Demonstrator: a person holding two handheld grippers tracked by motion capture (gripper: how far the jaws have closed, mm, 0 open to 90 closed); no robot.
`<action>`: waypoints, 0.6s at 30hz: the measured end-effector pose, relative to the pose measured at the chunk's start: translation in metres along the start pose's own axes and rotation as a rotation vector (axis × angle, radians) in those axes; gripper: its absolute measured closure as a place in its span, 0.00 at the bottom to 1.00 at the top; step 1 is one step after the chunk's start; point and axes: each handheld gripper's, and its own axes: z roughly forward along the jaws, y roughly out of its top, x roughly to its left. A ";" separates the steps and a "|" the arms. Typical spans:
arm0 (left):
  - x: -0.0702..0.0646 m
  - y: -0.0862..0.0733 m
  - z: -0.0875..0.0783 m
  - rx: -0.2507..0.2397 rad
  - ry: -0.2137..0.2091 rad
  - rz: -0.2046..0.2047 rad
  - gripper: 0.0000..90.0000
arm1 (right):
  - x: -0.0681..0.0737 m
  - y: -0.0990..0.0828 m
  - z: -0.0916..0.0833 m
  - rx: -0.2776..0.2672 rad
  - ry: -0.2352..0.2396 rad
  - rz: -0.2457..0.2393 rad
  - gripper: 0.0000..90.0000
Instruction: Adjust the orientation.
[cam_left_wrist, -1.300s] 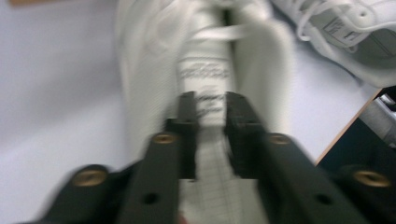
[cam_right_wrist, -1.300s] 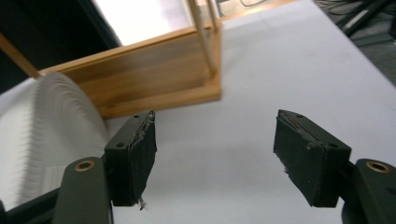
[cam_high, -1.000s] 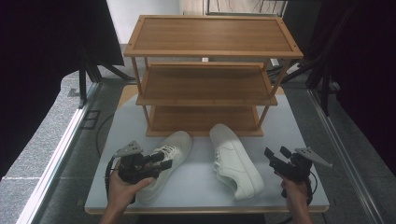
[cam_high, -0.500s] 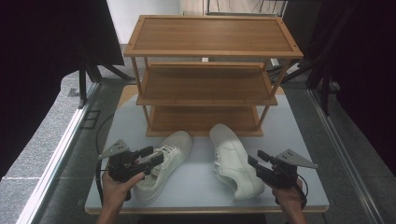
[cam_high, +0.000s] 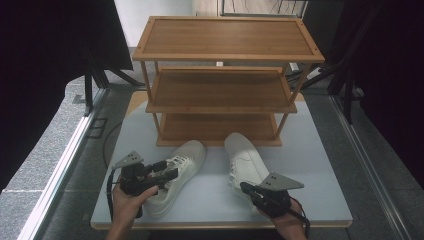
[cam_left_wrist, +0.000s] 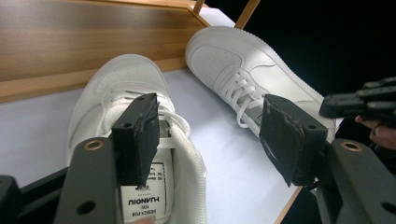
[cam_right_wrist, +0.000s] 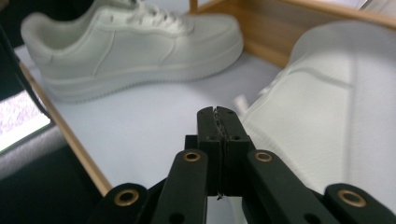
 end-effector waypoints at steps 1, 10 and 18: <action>0.001 0.000 0.001 0.006 0.002 0.000 0.42 | 0.001 -0.001 0.003 0.012 0.002 -0.002 1.00; 0.006 -0.004 0.002 0.019 0.018 -0.029 0.43 | 0.008 -0.011 0.007 0.070 0.011 -0.016 1.00; 0.006 -0.006 -0.001 0.020 0.022 -0.037 0.43 | 0.004 -0.026 0.004 0.116 -0.073 -0.015 1.00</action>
